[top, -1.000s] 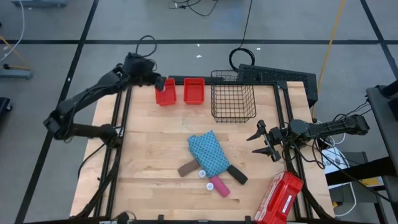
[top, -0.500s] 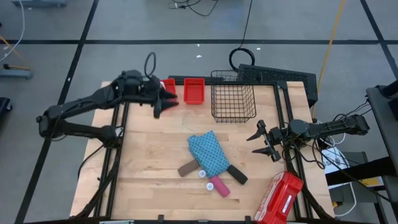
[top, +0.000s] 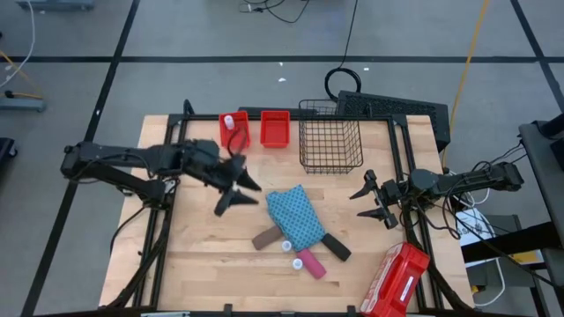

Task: Pick & Place Medicine items
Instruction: Adjust the blue patient gown on the table

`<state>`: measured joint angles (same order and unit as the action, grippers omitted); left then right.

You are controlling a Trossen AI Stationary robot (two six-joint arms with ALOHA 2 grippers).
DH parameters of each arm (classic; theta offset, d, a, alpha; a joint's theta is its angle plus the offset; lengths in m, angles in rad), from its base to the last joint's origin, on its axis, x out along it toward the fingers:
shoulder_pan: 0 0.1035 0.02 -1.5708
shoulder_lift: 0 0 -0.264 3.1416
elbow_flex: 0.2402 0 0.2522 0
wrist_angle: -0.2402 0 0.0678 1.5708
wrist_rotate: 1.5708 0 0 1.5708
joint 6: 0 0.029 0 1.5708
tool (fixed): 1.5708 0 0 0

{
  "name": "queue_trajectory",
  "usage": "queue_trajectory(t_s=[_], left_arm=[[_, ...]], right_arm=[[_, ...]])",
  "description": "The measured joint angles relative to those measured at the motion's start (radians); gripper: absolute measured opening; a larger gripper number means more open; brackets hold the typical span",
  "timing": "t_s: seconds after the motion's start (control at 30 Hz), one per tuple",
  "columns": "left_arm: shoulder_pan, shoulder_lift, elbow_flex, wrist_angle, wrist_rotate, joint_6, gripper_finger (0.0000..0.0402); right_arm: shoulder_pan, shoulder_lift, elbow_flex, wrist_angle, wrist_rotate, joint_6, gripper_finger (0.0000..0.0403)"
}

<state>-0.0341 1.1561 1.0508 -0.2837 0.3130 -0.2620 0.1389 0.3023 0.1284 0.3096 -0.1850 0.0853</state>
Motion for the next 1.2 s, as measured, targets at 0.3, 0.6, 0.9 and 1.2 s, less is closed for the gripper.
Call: queue_trajectory(t_s=[0.3, 0.6, 0.9, 1.2], left_arm=[[-0.082, 0.176, 0.0, 0.055, -0.021, 0.137, 0.0209], [-0.092, 0.4, 0.0, 0.154, -0.193, 0.265, 0.0209], [-0.091, 0.6, 0.0, 0.34, -0.22, 0.259, 0.0209], [-0.089, 0.722, 0.0, 0.36, -0.399, 0.393, 0.0209]], right_arm=[[0.0, 0.0, 0.0, 0.0, 0.0, 0.0, 0.0242], [0.0, 0.0, 0.0, 0.0, 0.0, 0.0, 0.0242], [0.0, 0.0, 0.0, 0.001, 0.0, 0.0, 0.0242], [0.0, 0.0, 0.0, 0.0, 0.0, 0.0, 0.0242]])
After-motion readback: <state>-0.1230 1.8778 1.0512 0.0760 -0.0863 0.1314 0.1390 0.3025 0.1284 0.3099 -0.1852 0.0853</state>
